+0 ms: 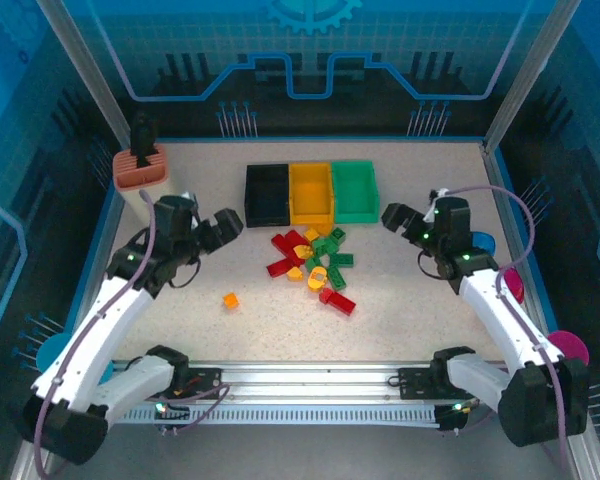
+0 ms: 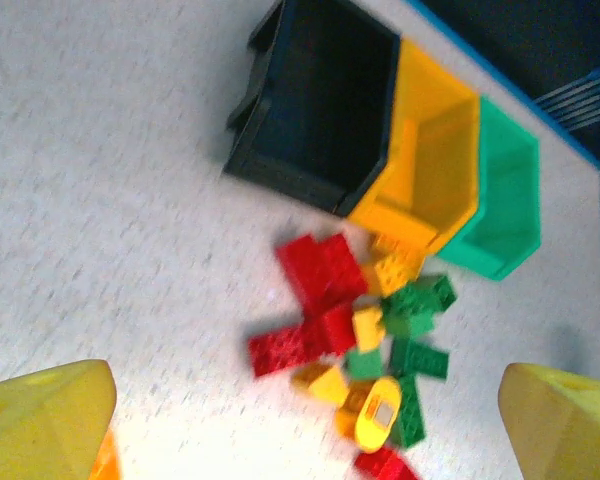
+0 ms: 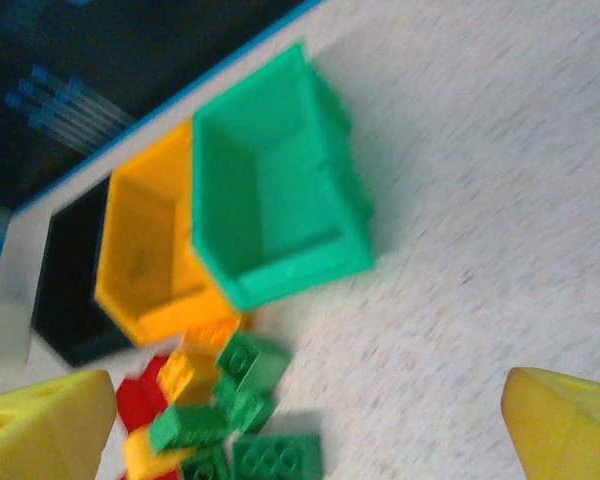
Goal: Sort the legos into containers by color
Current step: Pick up the lego from the middle-left of the table.
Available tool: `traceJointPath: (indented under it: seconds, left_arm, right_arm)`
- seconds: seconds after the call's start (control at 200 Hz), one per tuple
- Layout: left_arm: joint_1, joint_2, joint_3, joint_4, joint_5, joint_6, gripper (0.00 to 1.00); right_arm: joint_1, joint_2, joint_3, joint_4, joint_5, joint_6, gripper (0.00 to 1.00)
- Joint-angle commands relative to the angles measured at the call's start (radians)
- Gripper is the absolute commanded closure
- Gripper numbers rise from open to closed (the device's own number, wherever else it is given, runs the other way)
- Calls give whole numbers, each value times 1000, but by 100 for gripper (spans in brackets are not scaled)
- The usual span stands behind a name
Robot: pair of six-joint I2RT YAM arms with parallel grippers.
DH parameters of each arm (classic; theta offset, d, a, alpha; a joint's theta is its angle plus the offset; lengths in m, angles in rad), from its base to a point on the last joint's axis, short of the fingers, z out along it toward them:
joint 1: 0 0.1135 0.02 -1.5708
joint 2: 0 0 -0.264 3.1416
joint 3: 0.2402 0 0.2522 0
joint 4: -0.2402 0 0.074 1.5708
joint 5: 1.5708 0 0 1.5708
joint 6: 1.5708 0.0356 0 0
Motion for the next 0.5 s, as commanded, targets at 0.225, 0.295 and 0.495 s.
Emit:
traceJointPath:
  seconds: [0.225, 0.295, 0.495]
  left_arm:
    - [-315, -174, -270, 103, -97, -47, 11]
    - [-408, -134, -265, 98, -147, -43, 11]
    - [-525, -35, -236, -5, -279, -130, 12]
  right_arm:
    - [215, 71, 1, -183, 6, -137, 11]
    - [279, 90, 23, -244, 16, -137, 12]
    - [478, 158, 43, -319, 133, -122, 17]
